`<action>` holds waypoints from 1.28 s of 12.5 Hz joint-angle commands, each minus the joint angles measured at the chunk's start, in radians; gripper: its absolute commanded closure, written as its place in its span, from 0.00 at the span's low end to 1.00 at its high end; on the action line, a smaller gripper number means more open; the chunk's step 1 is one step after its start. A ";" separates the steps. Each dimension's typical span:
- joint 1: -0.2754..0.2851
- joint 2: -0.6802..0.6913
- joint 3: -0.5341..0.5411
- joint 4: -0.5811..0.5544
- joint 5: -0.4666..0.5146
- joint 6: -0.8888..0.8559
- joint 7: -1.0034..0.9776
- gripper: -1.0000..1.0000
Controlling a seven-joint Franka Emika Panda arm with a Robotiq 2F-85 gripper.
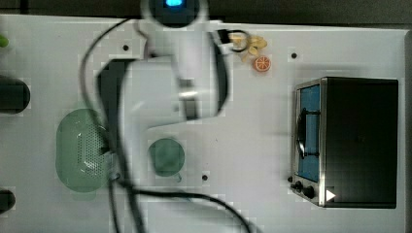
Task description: Pick ketchup from strainer and place it on the table
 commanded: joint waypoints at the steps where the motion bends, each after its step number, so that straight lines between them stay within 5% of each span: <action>1: -0.009 -0.021 -0.049 -0.025 -0.011 -0.014 -0.147 0.40; 6: -0.010 -0.021 -0.100 -0.143 -0.037 0.039 -0.147 0.40; 16: -0.010 0.064 -0.161 -0.446 -0.066 0.409 -0.145 0.40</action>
